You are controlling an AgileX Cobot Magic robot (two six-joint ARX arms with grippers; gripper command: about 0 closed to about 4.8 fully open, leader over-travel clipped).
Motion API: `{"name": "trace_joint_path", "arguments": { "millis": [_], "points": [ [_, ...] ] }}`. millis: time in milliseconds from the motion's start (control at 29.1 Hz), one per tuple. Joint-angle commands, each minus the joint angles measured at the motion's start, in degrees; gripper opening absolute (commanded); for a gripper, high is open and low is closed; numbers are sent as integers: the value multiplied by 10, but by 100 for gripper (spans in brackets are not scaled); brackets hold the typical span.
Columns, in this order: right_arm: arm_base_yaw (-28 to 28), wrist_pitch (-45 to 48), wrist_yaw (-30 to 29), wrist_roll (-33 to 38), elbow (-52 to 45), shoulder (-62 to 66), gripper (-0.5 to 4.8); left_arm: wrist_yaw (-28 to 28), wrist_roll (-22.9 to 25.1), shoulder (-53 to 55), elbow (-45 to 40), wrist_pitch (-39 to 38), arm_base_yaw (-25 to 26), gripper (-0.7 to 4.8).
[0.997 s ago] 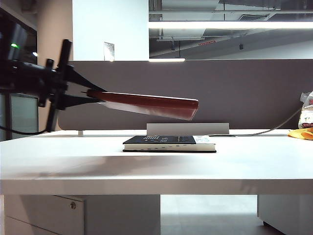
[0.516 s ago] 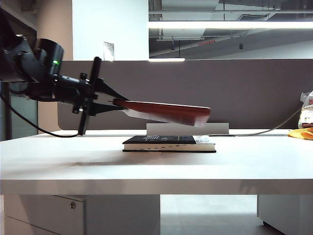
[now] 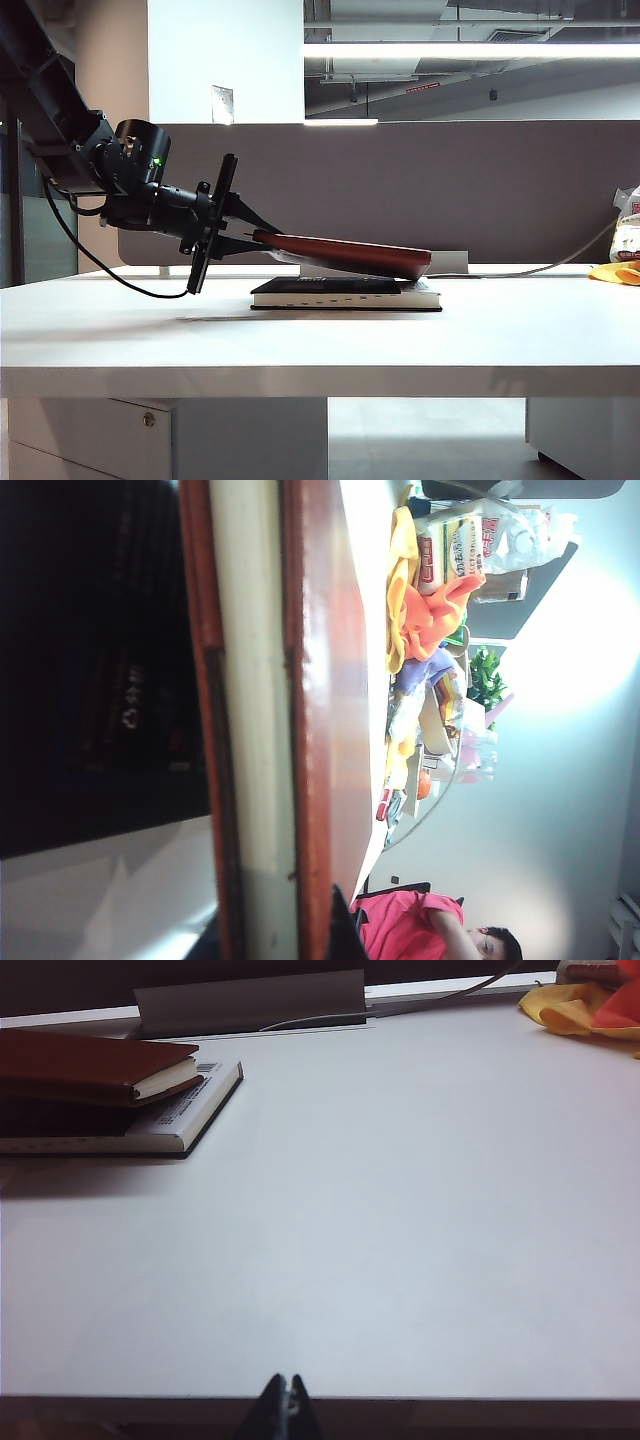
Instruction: Pick up the red book and place it on top of the black book.
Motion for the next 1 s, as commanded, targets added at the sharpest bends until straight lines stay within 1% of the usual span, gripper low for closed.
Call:
{"name": "trace_joint_path", "arguments": {
  "millis": [34, 172, 206, 275, 378, 447, 584, 722, 790, 894, 997],
  "points": [
    [0, 4, -1, 1, -2, 0, 0, 0, 18, -1, 11, 12, -2, -6],
    [0, 4, -1, 4, -2, 0, 0, -11, 18, 6, 11, 10, -2, -6],
    [0, 5, -1, 14, -2, 0, -1, -12, 20, 8, 11, 8, -2, -6],
    [0, 7, -12, 58, -2, 0, -1, -13, 20, 14, 11, 8, -2, -6],
    [1, 15, -93, 70, 3, 0, -2, -16, 24, 17, 12, 1, -2, -6],
    [1, 2, -106, 70, 17, 0, -2, -21, 30, 17, 13, -1, -2, -6],
    [2, -7, -115, 75, 48, 0, -2, -30, 33, 21, 15, -16, -3, -6],
    [28, -7, -113, 87, 73, 30, -3, -42, 46, 22, 15, -31, -8, -6],
    [52, -8, -110, 89, 98, 77, -3, -50, 46, 24, 15, -38, -9, -6],
    [88, -7, -86, 89, 152, 172, -3, -63, 54, 25, 15, -51, -9, -6],
    [109, -2, -80, 89, 200, 245, -3, -68, 55, 25, 15, -51, -9, -6]
  ]
}}
